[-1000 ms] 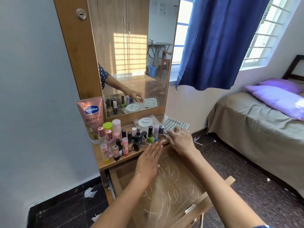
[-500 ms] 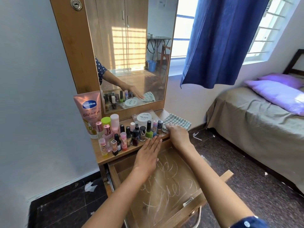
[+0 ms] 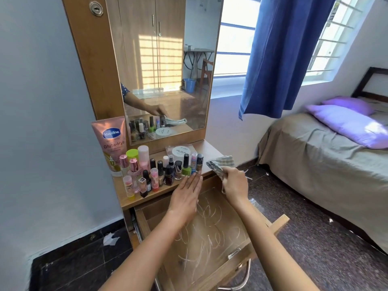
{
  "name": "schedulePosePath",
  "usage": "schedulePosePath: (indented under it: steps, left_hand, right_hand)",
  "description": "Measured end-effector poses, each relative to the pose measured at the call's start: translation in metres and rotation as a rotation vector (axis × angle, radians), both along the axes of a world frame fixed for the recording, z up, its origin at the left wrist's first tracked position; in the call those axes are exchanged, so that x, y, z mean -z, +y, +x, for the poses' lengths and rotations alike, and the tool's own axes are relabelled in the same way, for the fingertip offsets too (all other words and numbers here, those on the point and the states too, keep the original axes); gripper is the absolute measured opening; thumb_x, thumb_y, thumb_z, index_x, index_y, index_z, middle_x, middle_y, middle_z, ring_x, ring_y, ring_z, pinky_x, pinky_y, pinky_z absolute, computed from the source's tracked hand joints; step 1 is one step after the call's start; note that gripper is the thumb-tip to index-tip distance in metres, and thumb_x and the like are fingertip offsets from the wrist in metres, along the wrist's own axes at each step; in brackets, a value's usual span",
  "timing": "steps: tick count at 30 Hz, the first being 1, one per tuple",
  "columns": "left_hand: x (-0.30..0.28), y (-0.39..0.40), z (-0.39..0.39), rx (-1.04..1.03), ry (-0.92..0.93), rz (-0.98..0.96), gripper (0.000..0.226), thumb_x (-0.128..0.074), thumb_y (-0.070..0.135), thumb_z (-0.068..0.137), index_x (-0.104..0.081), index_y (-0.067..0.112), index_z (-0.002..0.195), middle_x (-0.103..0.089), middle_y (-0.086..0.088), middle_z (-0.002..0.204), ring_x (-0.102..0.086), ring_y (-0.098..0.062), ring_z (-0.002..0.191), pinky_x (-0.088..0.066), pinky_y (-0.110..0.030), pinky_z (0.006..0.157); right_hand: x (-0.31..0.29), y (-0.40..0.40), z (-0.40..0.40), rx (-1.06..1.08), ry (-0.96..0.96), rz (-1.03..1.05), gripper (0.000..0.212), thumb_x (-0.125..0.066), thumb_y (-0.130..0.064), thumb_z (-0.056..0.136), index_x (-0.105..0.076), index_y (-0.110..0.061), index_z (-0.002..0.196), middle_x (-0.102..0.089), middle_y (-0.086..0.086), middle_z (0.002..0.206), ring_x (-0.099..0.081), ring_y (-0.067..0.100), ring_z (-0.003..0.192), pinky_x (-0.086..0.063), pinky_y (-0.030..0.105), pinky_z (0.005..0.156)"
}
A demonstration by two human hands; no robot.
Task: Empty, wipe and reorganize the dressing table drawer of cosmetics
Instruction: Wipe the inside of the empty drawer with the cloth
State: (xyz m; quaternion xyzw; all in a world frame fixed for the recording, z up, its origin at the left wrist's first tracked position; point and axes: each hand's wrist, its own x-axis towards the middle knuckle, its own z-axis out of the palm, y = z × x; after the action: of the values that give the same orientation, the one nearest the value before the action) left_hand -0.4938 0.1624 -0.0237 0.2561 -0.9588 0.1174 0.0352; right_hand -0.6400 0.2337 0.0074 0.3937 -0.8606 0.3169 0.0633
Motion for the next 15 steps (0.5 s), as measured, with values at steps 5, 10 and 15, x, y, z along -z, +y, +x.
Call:
schedulePosePath:
  steps: [5,10,15]
  left_hand:
    - [-0.001,0.009,0.013,0.031,0.045,-0.027,0.066,-0.025,0.028,0.101,0.016,0.007,0.147,0.024,-0.01,0.153,0.021,-0.02,0.142,0.019,-0.035,0.113]
    - [0.013,0.03,0.066,0.032,0.256,0.058,0.058,-0.037,0.03,0.091,-0.033,0.007,0.144,-0.023,-0.009,0.153,-0.02,-0.019,0.142,-0.007,-0.037,0.114]
    - [0.019,0.04,0.131,-0.212,0.29,0.247,0.052,-0.035,0.024,0.099,-0.02,0.012,0.148,-0.01,-0.001,0.156,-0.001,-0.01,0.142,0.004,-0.034,0.117]
  right_hand:
    - [-0.001,0.035,-0.005,-0.08,-0.151,-0.083,0.015,-0.062,-0.014,0.089,-0.076,-0.018,0.094,-0.07,0.011,0.073,-0.064,0.027,0.072,-0.034,0.028,0.06]
    - [0.003,0.06,0.014,-0.266,-0.171,-0.019,0.022,-0.065,-0.012,0.087,-0.076,-0.024,0.103,-0.075,0.001,0.082,-0.066,0.012,0.072,-0.039,0.02,0.058]
    - [0.022,0.046,0.063,-0.464,-0.067,0.215,0.024,-0.061,-0.011,0.087,-0.075,-0.026,0.101,-0.074,-0.001,0.082,-0.067,0.014,0.068,-0.055,0.031,0.066]
